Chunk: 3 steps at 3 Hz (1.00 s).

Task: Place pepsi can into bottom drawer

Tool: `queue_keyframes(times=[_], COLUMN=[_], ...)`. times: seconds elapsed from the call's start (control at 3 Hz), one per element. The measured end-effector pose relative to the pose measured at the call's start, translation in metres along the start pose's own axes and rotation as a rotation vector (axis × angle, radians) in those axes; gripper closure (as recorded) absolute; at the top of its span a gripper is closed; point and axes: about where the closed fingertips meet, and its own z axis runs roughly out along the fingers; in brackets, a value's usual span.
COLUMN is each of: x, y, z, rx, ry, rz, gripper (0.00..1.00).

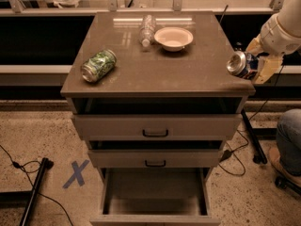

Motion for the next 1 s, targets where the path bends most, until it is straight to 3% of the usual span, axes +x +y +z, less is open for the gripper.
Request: queue_keyframes(times=[0.33, 0.67, 1.0], x=[0.005, -0.036, -0.082], y=[0.012, 0.052, 0.113], z=[-0.036, -0.096, -0.025], rx=[0.111, 0.273, 0.088], ry=[0.08, 0.131, 0.028], rz=[0.093, 0.206, 0.191], gripper=[1.0, 1.0, 1.0])
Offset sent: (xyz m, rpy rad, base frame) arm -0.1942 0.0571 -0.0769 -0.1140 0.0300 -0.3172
